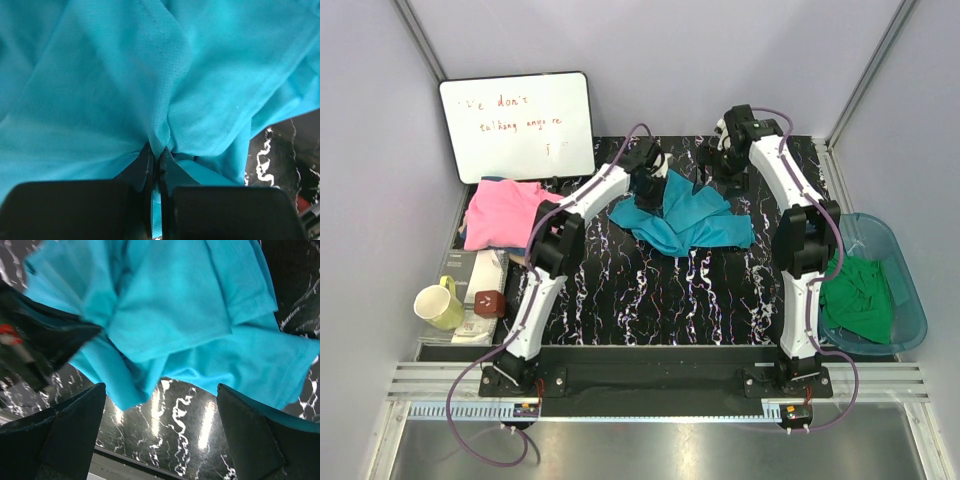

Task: Fold and stack the t-shirts
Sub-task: Flatten out the tshirt

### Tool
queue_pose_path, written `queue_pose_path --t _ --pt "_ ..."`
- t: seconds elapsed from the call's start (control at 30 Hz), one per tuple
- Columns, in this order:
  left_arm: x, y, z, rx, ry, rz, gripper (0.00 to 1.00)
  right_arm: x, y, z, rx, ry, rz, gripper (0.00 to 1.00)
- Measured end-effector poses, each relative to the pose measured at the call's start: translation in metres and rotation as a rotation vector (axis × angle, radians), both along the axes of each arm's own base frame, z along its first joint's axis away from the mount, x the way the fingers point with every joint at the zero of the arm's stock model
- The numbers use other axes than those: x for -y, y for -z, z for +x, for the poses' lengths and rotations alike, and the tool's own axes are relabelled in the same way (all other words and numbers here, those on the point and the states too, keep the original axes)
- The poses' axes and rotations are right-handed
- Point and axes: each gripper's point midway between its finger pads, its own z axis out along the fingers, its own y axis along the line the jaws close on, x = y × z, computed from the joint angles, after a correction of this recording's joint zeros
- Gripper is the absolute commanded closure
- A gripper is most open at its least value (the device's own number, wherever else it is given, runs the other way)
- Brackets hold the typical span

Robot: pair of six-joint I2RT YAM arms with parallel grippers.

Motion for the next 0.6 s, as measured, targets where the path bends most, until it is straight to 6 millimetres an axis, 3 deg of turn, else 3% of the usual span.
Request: queue_pose_path --t 0.17,0.27,0.47,0.53,0.6 --pt "-0.014 -0.006 0.006 0.044 -0.043 0.054 1.0 0.006 0.019 -0.016 -0.06 -0.007 -0.03 0.0" --pt "-0.028 -0.031 0.002 0.09 -0.067 0.08 1.0 0.009 0.028 -0.022 -0.091 -0.001 -0.037 0.0" --pt "-0.054 -0.117 -0.022 0.221 -0.109 0.047 1.0 0.008 0.042 -0.02 -0.115 0.018 -0.036 0.01" --pt "-0.061 -0.128 -0.033 0.232 -0.119 0.039 1.0 0.007 0.051 -0.017 -0.125 0.025 -0.035 0.01" --pt "-0.072 -0.121 -0.05 0.202 -0.133 0.055 1.0 0.005 0.066 -0.013 -0.145 0.029 -0.037 0.02"
